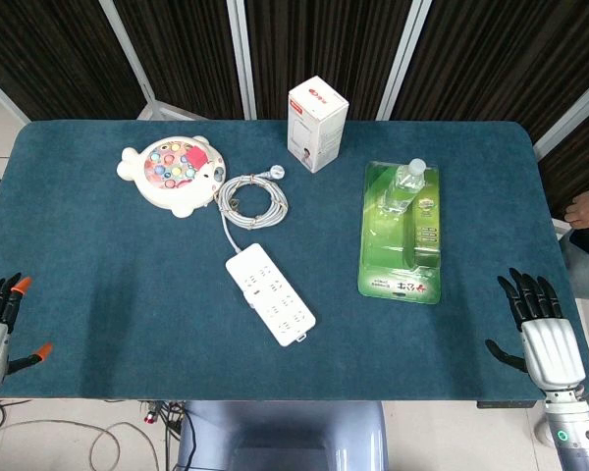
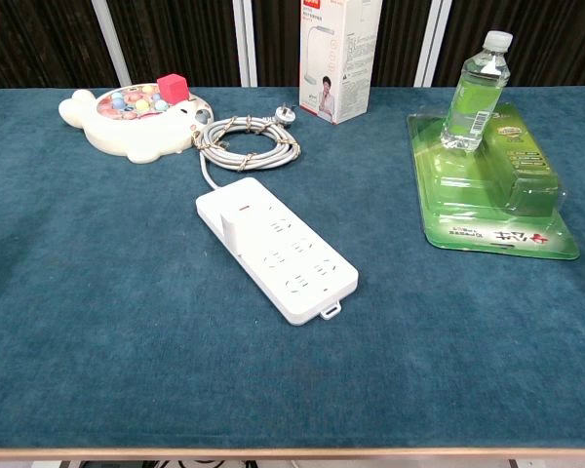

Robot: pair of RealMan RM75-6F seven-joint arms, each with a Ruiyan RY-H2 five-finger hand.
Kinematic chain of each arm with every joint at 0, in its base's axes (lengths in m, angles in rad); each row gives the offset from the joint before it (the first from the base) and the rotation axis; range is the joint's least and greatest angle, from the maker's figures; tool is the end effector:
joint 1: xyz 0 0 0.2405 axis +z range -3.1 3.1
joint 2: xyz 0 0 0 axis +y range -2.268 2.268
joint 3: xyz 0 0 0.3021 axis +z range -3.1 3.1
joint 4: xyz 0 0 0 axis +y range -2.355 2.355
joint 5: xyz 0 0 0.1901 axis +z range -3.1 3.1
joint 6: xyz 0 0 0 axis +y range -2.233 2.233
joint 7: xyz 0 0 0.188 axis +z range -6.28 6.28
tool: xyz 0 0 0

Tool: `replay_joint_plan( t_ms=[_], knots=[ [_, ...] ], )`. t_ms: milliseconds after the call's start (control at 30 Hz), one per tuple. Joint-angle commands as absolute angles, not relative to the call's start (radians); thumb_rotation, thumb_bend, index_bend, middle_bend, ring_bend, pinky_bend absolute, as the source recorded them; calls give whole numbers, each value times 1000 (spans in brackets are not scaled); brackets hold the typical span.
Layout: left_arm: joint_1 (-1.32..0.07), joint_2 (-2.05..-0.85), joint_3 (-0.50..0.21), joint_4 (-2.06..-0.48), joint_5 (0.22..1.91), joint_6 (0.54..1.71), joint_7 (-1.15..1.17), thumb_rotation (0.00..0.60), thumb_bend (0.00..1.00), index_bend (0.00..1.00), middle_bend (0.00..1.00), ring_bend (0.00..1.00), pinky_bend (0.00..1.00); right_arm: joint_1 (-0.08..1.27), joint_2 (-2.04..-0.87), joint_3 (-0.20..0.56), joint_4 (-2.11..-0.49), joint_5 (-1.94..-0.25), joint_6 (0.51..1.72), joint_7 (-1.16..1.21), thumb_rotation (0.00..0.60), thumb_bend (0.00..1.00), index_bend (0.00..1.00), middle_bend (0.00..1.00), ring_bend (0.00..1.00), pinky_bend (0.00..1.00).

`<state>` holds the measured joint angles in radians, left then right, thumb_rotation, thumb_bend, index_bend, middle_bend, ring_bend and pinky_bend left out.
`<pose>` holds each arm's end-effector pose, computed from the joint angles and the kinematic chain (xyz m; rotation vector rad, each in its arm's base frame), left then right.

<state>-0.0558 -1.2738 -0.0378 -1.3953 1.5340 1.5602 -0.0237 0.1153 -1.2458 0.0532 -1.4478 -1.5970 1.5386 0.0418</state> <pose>-0.3689 0.2157 0.1679 -1.3661 -0.8322 -0.9105 -0.3383 -0.2385 0.1678 1.4439 -0.8091 1.0154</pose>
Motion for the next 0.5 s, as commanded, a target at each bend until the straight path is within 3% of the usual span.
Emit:
replay_joint_plan(
  t_ms=[33, 500],
  knots=[
    [-56, -1274, -38, -1395, 1534, 1561, -24, 600, 0, 0, 0, 0, 0, 116, -1246, 52, -1449, -1599, 1538, 40, 600, 236, 0, 0, 0, 0],
    [-63, -1274, -31, -1406, 1548, 1552, -15, 600, 0, 0, 0, 0, 0, 127, -1241, 43, -1443, -1615, 1522, 63, 600, 235, 0, 0, 0, 0]
  ],
)
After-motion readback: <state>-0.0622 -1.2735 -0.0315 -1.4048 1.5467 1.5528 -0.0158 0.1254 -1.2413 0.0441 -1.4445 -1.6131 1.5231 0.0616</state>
